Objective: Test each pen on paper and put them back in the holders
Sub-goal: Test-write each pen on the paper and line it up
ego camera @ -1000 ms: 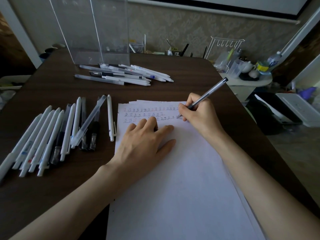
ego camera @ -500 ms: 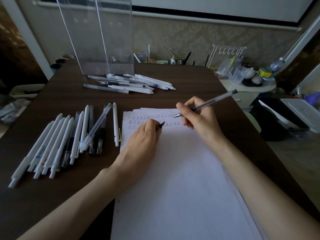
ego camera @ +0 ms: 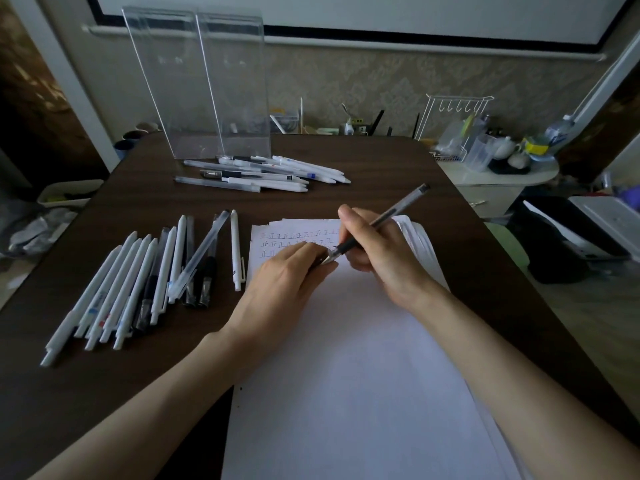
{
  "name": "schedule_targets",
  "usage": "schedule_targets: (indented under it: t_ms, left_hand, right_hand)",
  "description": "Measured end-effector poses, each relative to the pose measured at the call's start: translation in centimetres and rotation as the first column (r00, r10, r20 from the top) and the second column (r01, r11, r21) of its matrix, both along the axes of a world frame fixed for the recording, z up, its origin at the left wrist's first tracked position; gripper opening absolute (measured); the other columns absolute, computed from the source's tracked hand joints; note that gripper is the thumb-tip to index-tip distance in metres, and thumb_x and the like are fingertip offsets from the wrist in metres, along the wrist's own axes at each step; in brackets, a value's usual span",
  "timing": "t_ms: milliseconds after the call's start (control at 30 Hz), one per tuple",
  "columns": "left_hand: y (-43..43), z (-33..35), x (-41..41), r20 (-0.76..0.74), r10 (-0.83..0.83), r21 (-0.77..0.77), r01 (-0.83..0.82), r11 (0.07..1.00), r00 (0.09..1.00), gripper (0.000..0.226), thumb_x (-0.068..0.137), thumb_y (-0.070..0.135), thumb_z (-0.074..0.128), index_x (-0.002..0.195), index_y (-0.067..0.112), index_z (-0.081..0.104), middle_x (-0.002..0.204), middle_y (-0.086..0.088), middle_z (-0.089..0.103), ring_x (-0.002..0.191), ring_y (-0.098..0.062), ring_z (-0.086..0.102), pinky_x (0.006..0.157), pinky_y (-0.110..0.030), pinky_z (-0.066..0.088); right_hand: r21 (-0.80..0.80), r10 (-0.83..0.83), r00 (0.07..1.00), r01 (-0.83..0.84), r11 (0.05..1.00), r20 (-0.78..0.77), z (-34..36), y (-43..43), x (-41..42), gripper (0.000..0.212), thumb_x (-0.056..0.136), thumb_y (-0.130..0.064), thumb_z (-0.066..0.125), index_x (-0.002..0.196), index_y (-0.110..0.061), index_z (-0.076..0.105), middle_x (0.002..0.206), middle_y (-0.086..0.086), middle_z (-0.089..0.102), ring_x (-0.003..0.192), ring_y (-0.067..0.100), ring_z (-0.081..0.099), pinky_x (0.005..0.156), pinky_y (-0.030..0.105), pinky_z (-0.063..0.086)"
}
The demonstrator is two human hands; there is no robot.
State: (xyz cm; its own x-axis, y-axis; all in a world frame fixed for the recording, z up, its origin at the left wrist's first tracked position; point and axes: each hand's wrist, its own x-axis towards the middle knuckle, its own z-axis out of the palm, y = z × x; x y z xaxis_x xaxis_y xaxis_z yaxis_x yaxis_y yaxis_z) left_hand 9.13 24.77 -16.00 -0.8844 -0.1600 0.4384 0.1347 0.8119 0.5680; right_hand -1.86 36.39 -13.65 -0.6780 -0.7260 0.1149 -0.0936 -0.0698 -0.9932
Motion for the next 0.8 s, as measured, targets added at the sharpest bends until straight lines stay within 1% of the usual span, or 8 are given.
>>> schedule_targets:
  t_ms: [167,333,433,500,567,600,700,800]
  left_hand:
    - [0.2,0.1,0.0,-0.023,0.032,0.028,-0.031,0.999,0.999,0.028,0.091,0.033,0.047,0.089,0.008,0.059,0.076,0.000,0.058,0.069,-0.019,0.055,0.061,-0.042,0.045]
    - [0.1,-0.2,-0.1,-0.044,0.002,-0.002,-0.002,1.000,0.999,0.028,0.093,0.033,0.046,0.085,0.008,0.056,0.075,-0.001,0.057,0.066,-0.019,0.053,0.058,-0.042,0.044]
    - [0.2,-0.2,0.0,-0.071,-0.020,-0.043,0.017,0.999,0.997,0.033,0.093,0.035,0.039,0.080,0.008,0.053,0.070,0.000,0.055,0.060,-0.018,0.051,0.053,-0.040,0.042]
    - [0.3,-0.2,0.1,-0.101,-0.010,-0.078,0.002,0.997,0.995,0.033,0.094,0.032,0.037,0.079,0.007,0.053,0.067,-0.001,0.054,0.055,-0.019,0.050,0.049,-0.040,0.042]
    - [0.2,-0.2,0.3,-0.137,0.035,-0.082,-0.047,0.996,0.990,0.032,0.094,0.030,0.038,0.081,0.006,0.054,0.066,-0.003,0.055,0.052,-0.020,0.051,0.046,-0.040,0.043]
    - [0.2,-0.2,0.3,-0.145,0.062,-0.065,-0.072,0.995,0.987,0.031,0.094,0.030,0.038,0.082,0.006,0.055,0.065,-0.003,0.056,0.052,-0.020,0.051,0.046,-0.041,0.043]
    - [0.3,0.0,0.4,-0.111,0.167,-0.005,-0.168,0.986,0.980,0.026,0.096,0.030,0.044,0.081,0.011,0.054,0.063,-0.001,0.057,0.050,-0.019,0.051,0.046,-0.040,0.042]
    - [-0.8,1.0,0.7,-0.102,0.314,0.008,-0.314,0.949,0.944,0.014,0.096,0.020,0.048,0.089,0.013,0.057,0.064,0.002,0.058,0.050,-0.014,0.052,0.043,-0.032,0.041]
  right_hand:
    - [-0.134,-0.095,0.993,0.104,0.986,0.068,0.1,0.1,-0.5,0.041,0.096,-0.030,0.048,0.059,-0.012,0.045,0.041,-0.002,0.031,0.040,0.013,0.025,0.045,0.026,0.017]
    - [-0.038,-0.112,0.992,0.110,0.993,-0.057,-0.2,-0.1,0.0,0.037,0.092,-0.025,0.055,0.060,-0.010,0.044,0.043,-0.007,0.036,0.044,0.010,0.030,0.044,0.020,0.023]
    - [-0.054,-0.146,0.983,0.140,0.989,-0.110,-0.6,-0.9,0.7,0.042,0.091,-0.014,0.058,0.055,-0.012,0.036,0.044,-0.010,0.035,0.041,0.002,0.035,0.045,0.012,0.028]
    - [-0.088,-0.187,0.975,0.178,0.980,-0.118,-0.8,-1.5,1.1,0.043,0.092,-0.008,0.056,0.056,-0.011,0.033,0.046,-0.005,0.036,0.040,0.001,0.039,0.045,0.009,0.030]
    - [-0.097,-0.203,0.970,0.191,0.977,-0.131,-0.6,-2.1,1.5,0.041,0.093,-0.008,0.055,0.057,-0.009,0.035,0.049,0.004,0.039,0.040,0.001,0.040,0.046,0.010,0.032]
    - [-0.092,-0.194,0.972,0.183,0.979,-0.129,-0.4,-2.4,1.5,0.040,0.093,-0.011,0.055,0.057,-0.008,0.037,0.050,0.005,0.040,0.041,0.002,0.040,0.046,0.010,0.033]
    - [-0.029,-0.130,0.987,0.127,0.991,-0.098,0.0,-3.4,1.2,0.044,0.094,-0.028,0.053,0.057,-0.005,0.045,0.042,-0.008,0.040,0.041,0.003,0.036,0.045,0.012,0.030]
    - [0.111,-0.105,0.992,0.113,0.987,-0.075,0.3,-4.4,-0.2,0.057,0.090,-0.054,0.039,0.078,-0.002,0.058,0.052,0.001,0.047,0.046,0.008,0.040,0.045,0.018,0.030]
